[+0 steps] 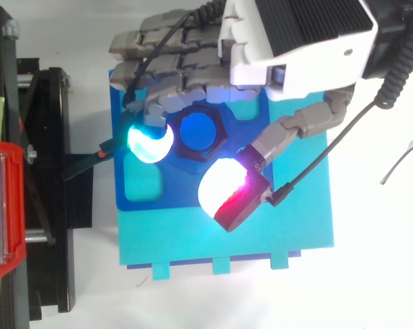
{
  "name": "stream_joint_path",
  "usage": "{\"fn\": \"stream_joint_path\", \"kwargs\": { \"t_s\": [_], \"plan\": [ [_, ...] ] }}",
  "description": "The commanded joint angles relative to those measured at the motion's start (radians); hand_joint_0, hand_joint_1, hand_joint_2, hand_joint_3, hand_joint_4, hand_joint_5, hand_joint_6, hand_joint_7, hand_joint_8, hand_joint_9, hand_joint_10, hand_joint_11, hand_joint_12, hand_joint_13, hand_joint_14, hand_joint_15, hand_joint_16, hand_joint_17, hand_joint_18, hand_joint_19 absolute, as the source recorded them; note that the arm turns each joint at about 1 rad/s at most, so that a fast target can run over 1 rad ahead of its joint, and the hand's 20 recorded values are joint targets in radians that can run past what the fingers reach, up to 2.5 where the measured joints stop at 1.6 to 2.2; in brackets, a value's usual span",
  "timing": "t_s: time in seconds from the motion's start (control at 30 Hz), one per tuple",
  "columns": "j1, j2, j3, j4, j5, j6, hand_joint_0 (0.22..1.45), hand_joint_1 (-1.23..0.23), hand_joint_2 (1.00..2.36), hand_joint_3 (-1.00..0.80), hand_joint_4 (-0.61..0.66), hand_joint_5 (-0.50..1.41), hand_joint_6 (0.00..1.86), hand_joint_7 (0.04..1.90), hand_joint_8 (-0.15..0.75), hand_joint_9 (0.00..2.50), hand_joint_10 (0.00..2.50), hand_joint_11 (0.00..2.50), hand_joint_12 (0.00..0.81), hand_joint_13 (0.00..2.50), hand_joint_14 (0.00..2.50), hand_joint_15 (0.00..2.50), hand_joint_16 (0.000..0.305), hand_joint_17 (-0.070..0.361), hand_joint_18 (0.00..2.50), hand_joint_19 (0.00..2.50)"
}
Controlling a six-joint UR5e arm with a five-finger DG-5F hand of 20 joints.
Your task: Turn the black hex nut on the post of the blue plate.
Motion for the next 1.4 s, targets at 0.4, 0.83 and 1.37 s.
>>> {"fn": "stream_joint_path", "kwargs": {
  "t_s": [0.4, 0.83, 1.37],
  "plan": [
    [0.011, 0.0, -0.018, 0.025, 0.018, 0.008, 0.51, -0.28, 1.0, -0.5, 0.24, -0.2, 0.5, 0.83, 0.257, 0.27, 0.0, 0.0, 0.352, 0.17, 0.0, 0.02, 0.048, 0.107, 0.07, 0.21],
    [0.011, 0.0, -0.066, 0.095, 0.018, 0.012, 0.51, -0.28, 1.0, -0.5, 0.2, -0.2, 0.5, 0.77, 0.252, 0.27, 0.0, 0.0, 0.35, 0.17, 0.0, 0.01, 0.048, 0.107, 0.07, 0.22],
    [0.005, 0.0, -0.066, 0.099, 0.016, 0.014, 0.52, -0.28, 1.0, -0.5, 0.19, -0.21, 0.5, 0.75, 0.246, 0.26, 0.0, 0.0, 0.348, 0.16, 0.0, 0.01, 0.048, 0.107, 0.07, 0.21]
  ]
}}
